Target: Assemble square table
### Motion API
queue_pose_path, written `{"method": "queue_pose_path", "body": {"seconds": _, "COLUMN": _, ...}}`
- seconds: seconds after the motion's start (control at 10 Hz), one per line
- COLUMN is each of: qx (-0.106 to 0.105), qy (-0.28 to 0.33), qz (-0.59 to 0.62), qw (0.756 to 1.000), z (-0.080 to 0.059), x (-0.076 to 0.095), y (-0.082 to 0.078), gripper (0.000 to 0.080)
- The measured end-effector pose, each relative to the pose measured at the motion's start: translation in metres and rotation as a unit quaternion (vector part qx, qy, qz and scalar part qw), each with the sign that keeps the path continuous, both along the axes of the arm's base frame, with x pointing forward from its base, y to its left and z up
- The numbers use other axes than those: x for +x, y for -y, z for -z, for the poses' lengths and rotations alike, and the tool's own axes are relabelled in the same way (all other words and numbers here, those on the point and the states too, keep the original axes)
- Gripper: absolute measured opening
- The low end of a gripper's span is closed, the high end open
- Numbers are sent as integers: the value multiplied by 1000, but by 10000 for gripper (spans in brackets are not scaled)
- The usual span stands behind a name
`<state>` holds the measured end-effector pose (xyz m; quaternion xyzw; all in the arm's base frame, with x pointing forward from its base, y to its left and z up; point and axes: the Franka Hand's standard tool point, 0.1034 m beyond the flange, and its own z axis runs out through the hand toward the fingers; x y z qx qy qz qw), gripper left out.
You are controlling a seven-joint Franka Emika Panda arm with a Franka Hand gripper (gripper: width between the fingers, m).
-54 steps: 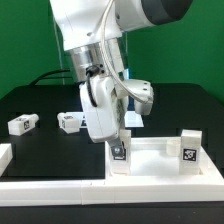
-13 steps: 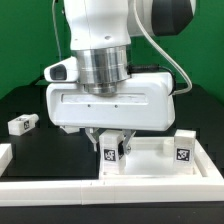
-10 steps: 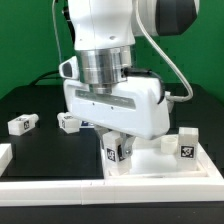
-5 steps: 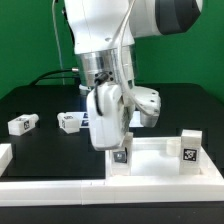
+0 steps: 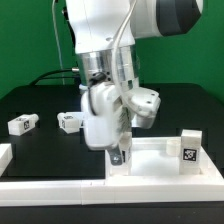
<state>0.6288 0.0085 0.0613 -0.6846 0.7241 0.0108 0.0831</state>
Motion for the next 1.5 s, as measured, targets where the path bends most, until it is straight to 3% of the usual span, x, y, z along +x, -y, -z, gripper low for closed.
{"method": "queue_pose_path", "body": {"seconds": 0.1, "qx": -9, "qy": 13, "qz": -93, "qw": 996, "z": -2, "x": -1, "y": -2, "gripper": 617}}
{"method": "queue_pose_path", "body": {"seconds": 0.4, "qx": -24, "qy": 24, "qz": -193, "qw": 981, "z": 0, "x": -5, "y": -2, "gripper": 643}}
{"method": "queue_pose_path", "body": {"seconds": 0.5, "qx": -36, "qy": 23, "qz": -259, "qw": 965, "z": 0, "x": -6, "y": -2, "gripper": 649}}
{"method": "queue_pose_path", "body": {"seconds": 0.7, "qx": -71, "qy": 27, "qz": -460, "qw": 885, "z": -4, "x": -4, "y": 1, "gripper": 649}}
{"method": "queue_pose_path", "body": {"seconds": 0.9, "qx": -88, "qy": 46, "qz": -578, "qw": 810, "z": -5, "x": -1, "y": 3, "gripper": 649}}
{"method": "queue_pose_path", "body": {"seconds": 1.0, "qx": -86, "qy": 44, "qz": -552, "qw": 828, "z": -5, "x": -1, "y": 2, "gripper": 649}}
{"method": "queue_pose_path", "body": {"seconds": 1.1, "qx": -86, "qy": 44, "qz": -555, "qw": 826, "z": -4, "x": -1, "y": 3, "gripper": 525}}
{"method": "queue_pose_path", "body": {"seconds": 1.2, "qx": -83, "qy": 42, "qz": -531, "qw": 842, "z": -4, "x": -1, "y": 2, "gripper": 388}}
{"method": "queue_pose_path", "body": {"seconds": 1.3, "qx": -80, "qy": 38, "qz": -494, "qw": 865, "z": -4, "x": -1, "y": 2, "gripper": 388}}
{"method": "queue_pose_path", "body": {"seconds": 1.4, "qx": -78, "qy": 35, "qz": -465, "qw": 881, "z": -3, "x": -1, "y": 3, "gripper": 288}}
{"method": "queue_pose_path", "body": {"seconds": 1.5, "qx": -76, "qy": 32, "qz": -436, "qw": 896, "z": -3, "x": -1, "y": 3, "gripper": 288}}
